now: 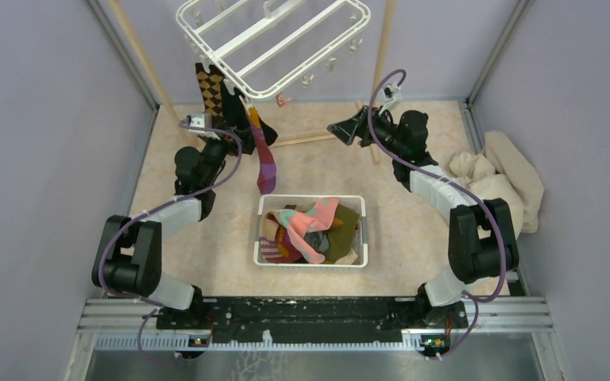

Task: Remove the socks clipped to the hanger
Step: Adjust the hanger on the clothesline, then remove the sock from the hanger.

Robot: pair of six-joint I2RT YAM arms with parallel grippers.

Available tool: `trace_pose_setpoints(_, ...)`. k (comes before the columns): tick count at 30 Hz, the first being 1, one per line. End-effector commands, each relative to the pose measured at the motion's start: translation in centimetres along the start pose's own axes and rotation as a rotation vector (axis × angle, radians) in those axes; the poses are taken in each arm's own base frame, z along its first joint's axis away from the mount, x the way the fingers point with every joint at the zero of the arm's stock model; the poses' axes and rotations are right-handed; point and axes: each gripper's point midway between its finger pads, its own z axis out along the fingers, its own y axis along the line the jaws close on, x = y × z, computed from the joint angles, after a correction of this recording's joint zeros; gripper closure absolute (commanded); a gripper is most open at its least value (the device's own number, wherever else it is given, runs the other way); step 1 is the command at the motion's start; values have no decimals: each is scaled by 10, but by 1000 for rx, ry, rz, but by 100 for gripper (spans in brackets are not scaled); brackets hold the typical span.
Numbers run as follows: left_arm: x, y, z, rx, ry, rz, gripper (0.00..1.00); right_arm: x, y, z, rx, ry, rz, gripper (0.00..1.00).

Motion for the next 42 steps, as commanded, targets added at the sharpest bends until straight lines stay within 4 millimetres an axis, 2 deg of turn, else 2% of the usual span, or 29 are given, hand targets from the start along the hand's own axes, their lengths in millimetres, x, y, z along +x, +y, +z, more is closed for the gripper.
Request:
trace_pose_setpoints(1,-35,-53,9,290,-94,-41,1,-25,31,-7,-101,-59,-87,10)
trace_pose_setpoints(3,-31,-59,5,319,-77,-55,1,-23,36,-6,-125,-48,-94,10)
trace_pose_setpoints(6,-29,-65,-1,326,-60,-49,1,-11,55,3,-181,-1,-138,12)
trace_pose_setpoints(10,-31,-71,-5,317,-49,-20,1,23,96,19,-285,72,-225,16)
trace_pose_setpoints(12,-32,-72,-6,306,-48,-4,1,46,120,28,-317,98,-268,17)
trace_pose_setpoints(15,-35,-69,-7,283,-47,12,1,67,138,36,-336,83,-297,17)
trace_pose_setpoints(18,-33,-66,-10,265,-40,19,1,77,152,37,-348,33,-294,18)
trace_pose_setpoints(20,-33,-65,-12,256,-40,22,1,89,156,34,-342,22,-298,18)
trace_pose_setpoints(24,-32,-63,-14,244,-34,27,1,100,165,28,-327,-4,-310,18)
trace_pose_setpoints(30,-36,-63,-19,231,-42,28,1,111,160,39,-228,-2,-336,21)
trace_pose_setpoints(42,-42,-63,-21,214,-48,44,1,113,161,61,-204,-47,-258,37)
